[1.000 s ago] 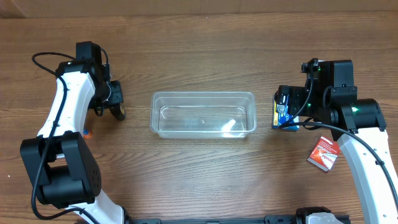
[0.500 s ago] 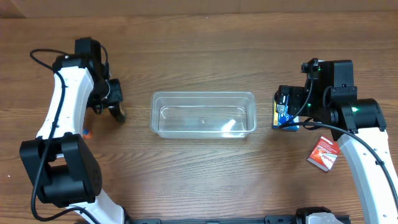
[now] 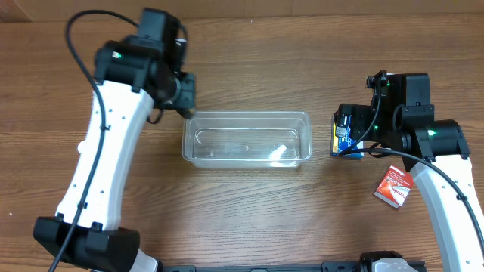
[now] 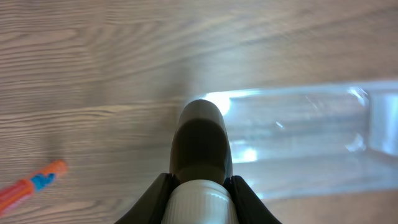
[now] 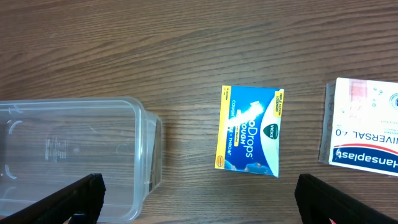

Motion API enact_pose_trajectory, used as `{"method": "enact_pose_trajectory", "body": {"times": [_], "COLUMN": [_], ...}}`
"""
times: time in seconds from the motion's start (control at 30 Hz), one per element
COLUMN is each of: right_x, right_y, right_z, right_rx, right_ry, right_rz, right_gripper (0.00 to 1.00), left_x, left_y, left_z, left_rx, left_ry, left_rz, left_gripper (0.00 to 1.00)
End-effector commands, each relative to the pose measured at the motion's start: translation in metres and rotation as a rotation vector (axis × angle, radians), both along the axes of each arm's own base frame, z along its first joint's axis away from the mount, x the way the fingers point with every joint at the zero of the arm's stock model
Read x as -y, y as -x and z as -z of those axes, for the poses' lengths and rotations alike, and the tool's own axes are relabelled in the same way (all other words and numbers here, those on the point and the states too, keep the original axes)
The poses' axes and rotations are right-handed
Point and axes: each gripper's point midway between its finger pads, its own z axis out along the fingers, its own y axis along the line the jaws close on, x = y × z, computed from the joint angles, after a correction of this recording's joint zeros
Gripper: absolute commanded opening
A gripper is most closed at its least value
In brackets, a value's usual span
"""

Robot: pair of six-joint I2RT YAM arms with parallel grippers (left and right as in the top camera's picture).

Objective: Pack container
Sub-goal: 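Carry the black bottle with left gripper into the clear container, release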

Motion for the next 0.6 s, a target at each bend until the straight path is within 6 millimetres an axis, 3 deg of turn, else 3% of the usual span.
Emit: {"method": "enact_pose_trajectory", "body": {"times": [0.0, 0.3, 0.57], "right_x": [-0.002, -0.002, -0.002], "right_y": [-0.005, -0.005, -0.004], "right_z": [-0.015, -0.015, -0.014], "right_rx": [0.046, 0.045, 0.039], "right_ry": [-0.002, -0.002, -0.002], "right_rz": [-0.009, -0.01, -0.01], "right_gripper": [1.0, 1.0, 1.0], "left_x": [0.022, 0.025, 0.028], "left_y": [0.012, 0.017, -0.005], "left_z": [0.017, 0.097, 0.132], "left_rx": [-0.044, -0.123, -0.081], "left_ry": [0.014, 0.014, -0.007], "left_rz": [-0.005, -0.074, -0.033], "left_gripper": [0.04, 0.05, 0.08]}}
